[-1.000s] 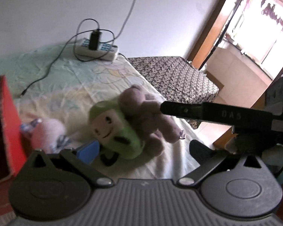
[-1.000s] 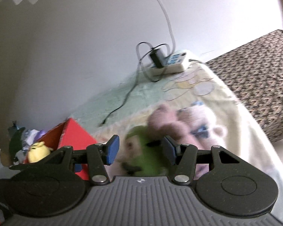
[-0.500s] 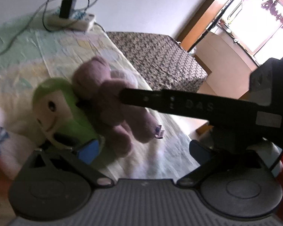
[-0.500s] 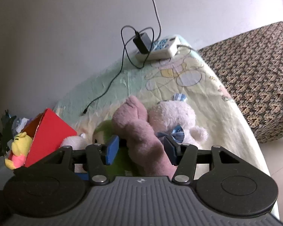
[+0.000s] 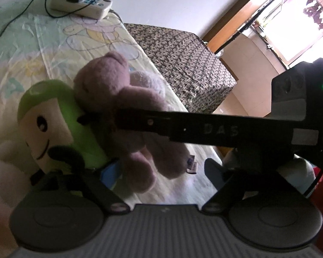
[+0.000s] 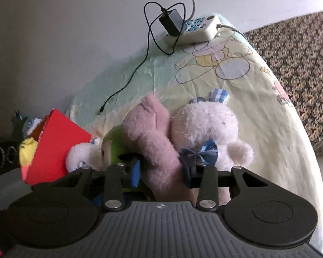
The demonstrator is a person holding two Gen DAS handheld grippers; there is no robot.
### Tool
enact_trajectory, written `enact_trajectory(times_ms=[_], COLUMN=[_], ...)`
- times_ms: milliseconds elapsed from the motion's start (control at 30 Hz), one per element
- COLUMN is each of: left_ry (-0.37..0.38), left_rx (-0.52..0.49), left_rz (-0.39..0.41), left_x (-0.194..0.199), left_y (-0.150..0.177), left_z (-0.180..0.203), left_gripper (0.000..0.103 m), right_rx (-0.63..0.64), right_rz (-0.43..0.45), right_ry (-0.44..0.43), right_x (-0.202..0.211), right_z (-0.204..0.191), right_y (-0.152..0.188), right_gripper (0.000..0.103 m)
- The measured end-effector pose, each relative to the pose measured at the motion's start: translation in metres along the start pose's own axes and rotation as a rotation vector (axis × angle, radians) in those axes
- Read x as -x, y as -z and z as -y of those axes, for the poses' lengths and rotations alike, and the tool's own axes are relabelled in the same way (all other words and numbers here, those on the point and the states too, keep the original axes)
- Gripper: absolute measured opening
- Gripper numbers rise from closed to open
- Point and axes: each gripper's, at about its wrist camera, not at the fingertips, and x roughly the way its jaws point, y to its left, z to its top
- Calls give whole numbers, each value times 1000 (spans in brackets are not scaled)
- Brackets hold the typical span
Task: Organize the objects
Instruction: 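Move the right gripper to the pink-brown teddy bear and grasp it, then carry the teddy bear with the right gripper over the red box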
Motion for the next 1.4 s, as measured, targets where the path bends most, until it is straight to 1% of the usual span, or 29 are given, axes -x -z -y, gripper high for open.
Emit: enact_trajectory(times_ms=[67, 167, 200, 267, 300, 400, 433, 467, 500, 600, 733, 833, 933, 1033, 1133, 1233, 1333, 1400], left_ry=[9, 13, 18, 20, 25, 48, 55, 65, 67, 67, 72, 74, 58, 29, -2, -49, -112, -145], left_rx=[-13, -39, -44, -55, -59, -70, -80, -91, -103, -145, -183, -217, -263, -293, -297, -299, -299, -295], left_rz=[-4, -20, -25, -31, -34, -42, -45, -46, -44, -31, 1, 39, 90, 145, 198, 248, 294, 312], left_x=[-1, -5, -6, -5, -4, 2, 3, 6, 9, 19, 36, 57, 83, 110, 138, 165, 191, 206], left_y=[0, 1, 1, 3, 4, 10, 12, 15, 17, 24, 31, 35, 39, 43, 48, 52, 55, 57], left_z=[1, 3, 4, 6, 6, 11, 13, 17, 20, 32, 44, 52, 61, 63, 57, 47, 34, 25], left_gripper=[76, 69, 68, 60, 59, 51, 46, 38, 36, 36, 36, 36, 36, 36, 36, 36, 36, 36], right_rx=[-20, -23, -20, -25, -33, -47, -50, -57, -59, -37, -60, -59, -52, -44, -30, -17, 1, 9], right_rz=[0, -11, -11, -2, 1, 12, 13, 11, 9, 32, 72, 107, 142, 161, 170, 168, 157, 146], right_ry=[-18, -33, -30, -24, -24, -27, -31, -40, -46, -30, -46, -71, -114, -167, -227, -294, -353, -386], right_x=[5, 10, 12, 17, 20, 30, 33, 36, 39, 49, 66, 80, 91, 95, 91, 81, 65, 52], right_z=[3, 2, 1, 0, -1, -4, -6, -8, -11, -22, -30, -41, -55, -72, -92, -113, -137, -154], right_y=[0, 2, 3, 6, 8, 13, 15, 17, 20, 27, 34, 37, 36, 32, 27, 20, 13, 8], right_gripper=[35, 32, 32, 32, 32, 31, 31, 31, 31, 30, 30, 30, 30, 30, 30, 30, 30, 30])
